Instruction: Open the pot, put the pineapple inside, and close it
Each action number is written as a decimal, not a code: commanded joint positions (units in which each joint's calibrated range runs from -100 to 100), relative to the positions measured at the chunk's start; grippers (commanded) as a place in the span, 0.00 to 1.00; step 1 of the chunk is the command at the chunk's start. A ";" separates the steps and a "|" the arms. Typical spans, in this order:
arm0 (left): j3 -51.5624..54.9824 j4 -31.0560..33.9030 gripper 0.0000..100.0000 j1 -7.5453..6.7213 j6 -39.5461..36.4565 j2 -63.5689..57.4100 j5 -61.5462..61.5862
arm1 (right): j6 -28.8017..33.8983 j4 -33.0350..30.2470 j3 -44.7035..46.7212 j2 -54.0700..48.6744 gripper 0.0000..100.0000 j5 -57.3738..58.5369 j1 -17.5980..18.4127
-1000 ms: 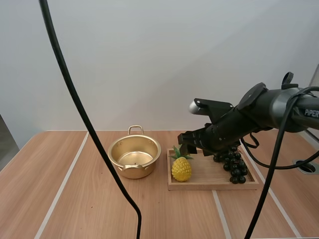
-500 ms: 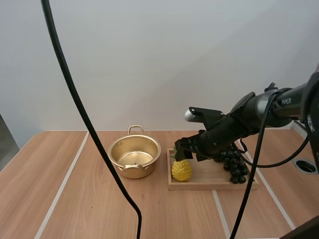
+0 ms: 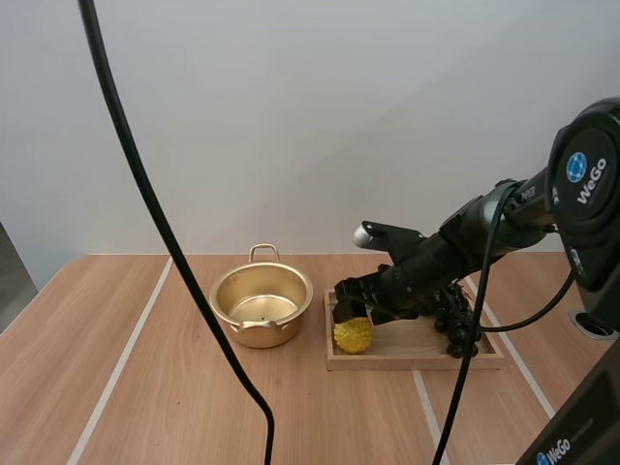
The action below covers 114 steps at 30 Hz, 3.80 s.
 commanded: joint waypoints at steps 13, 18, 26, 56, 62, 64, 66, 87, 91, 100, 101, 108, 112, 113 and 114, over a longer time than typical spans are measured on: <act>-0.35 0.32 0.00 -0.12 -0.28 0.00 0.53 | -3.18 -1.50 -0.39 3.36 1.00 -13.06 3.69; -0.35 0.32 0.00 -0.12 -0.28 0.00 0.53 | -4.06 -1.61 -0.39 3.36 1.00 -8.09 3.69; -0.35 0.32 0.00 -0.12 -0.28 0.00 0.53 | -1.53 -5.10 -0.39 3.59 0.14 -7.68 3.69; -0.35 0.32 0.00 -0.12 0.35 -0.24 0.57 | 3.48 -2.32 -29.25 -16.66 0.00 -1.88 3.69; -0.35 0.32 0.00 -0.12 2.75 -0.53 0.57 | 6.38 -5.08 -32.41 -26.28 0.00 -24.43 3.69; -0.35 0.32 0.00 -0.12 2.74 -0.65 0.02 | 9.29 -10.15 -32.41 -29.60 0.00 -34.99 3.69; -0.35 0.32 0.00 -0.12 2.74 -0.66 0.02 | 13.51 -16.44 -32.41 -32.35 0.00 -40.98 3.42; -0.35 0.32 0.00 -0.12 2.62 -1.07 -0.11 | 25.96 -24.62 -19.20 -39.40 0.00 -44.43 -0.66; -0.35 0.32 0.00 -0.12 2.62 -1.07 -0.11 | 17.98 -18.12 -22.42 -35.42 0.00 -41.11 2.90; -0.35 0.32 0.00 -0.12 2.83 -1.07 -0.90 | 8.92 -16.49 -33.82 -19.06 0.00 -15.06 12.28; -0.35 0.32 0.00 -0.12 2.95 -1.07 -0.29 | 8.45 -16.49 -34.63 -17.23 0.00 -13.58 12.61; -0.35 0.32 0.00 -0.12 3.91 -1.07 0.57 | 7.52 -16.75 -38.10 -5.56 0.00 1.85 15.08; -0.35 0.32 0.00 -0.12 3.91 -1.07 0.57 | 7.52 -19.40 -38.10 0.59 0.00 6.04 16.37; -0.35 0.32 0.00 -0.12 3.91 -1.07 0.57 | 7.62 -19.80 -38.10 1.97 0.00 7.87 16.65; -0.35 0.32 0.00 -0.12 3.91 -1.07 0.57 | 7.62 -19.92 -38.10 3.15 0.00 9.36 16.85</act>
